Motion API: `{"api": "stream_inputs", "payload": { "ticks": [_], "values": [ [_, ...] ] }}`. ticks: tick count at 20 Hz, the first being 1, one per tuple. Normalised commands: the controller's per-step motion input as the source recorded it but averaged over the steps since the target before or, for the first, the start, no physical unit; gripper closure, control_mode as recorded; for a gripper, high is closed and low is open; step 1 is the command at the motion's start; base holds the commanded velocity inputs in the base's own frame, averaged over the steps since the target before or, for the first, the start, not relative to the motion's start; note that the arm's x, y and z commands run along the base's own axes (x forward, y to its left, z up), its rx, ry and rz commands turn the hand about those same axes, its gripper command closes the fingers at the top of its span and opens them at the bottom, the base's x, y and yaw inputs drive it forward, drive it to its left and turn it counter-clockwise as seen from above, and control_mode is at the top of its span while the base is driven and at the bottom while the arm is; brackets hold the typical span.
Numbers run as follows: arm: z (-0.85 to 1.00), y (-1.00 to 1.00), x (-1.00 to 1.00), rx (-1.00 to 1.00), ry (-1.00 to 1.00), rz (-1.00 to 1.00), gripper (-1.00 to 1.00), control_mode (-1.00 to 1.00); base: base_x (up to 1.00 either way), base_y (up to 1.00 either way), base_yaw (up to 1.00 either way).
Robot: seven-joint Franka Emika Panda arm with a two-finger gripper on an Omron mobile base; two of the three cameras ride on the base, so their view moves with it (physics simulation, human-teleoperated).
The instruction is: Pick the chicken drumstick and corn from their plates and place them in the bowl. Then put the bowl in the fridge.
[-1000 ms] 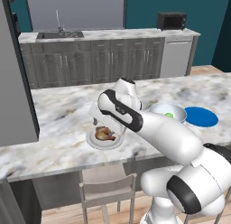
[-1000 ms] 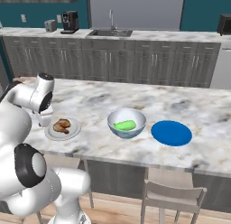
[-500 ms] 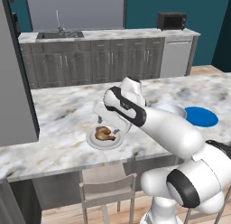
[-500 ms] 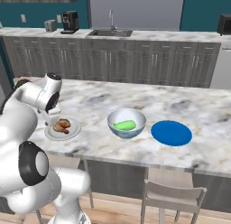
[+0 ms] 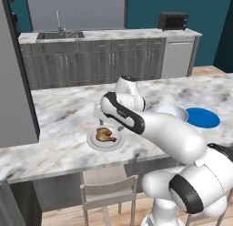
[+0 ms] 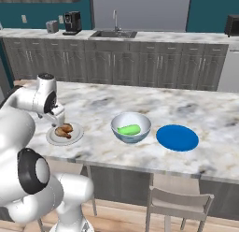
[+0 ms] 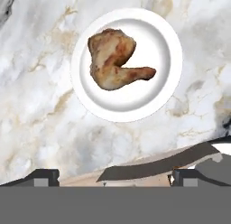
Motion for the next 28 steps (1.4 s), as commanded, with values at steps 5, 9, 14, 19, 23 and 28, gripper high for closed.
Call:
{"api": "stream_inputs", "payload": {
  "ticks": [5, 9, 14, 19, 23, 28],
  "values": [
    [0.00, -0.11, 0.00, -0.14, -0.17, 0.39, -1.00, -1.00, 0.00, 0.00, 0.00],
    [-0.02, -0.17, 0.04, -0.13, -0.02, 0.44, -1.00, -1.00, 0.00, 0.00, 0.00],
    [-0.04, -0.19, 0.13, -0.14, 0.05, 0.46, -1.00, -1.00, 0.00, 0.00, 0.00],
    [-0.12, -0.02, 0.26, -0.06, 0.12, 0.32, -1.00, -1.00, 0.00, 0.00, 0.00],
    [-0.16, 0.12, 0.29, -0.03, 0.07, 0.10, -1.00, -1.00, 0.00, 0.00, 0.00],
    [-0.25, 0.08, 0.09, -0.05, 0.04, 0.02, -1.00, -1.00, 0.00, 0.00, 0.00]
  ]
}}
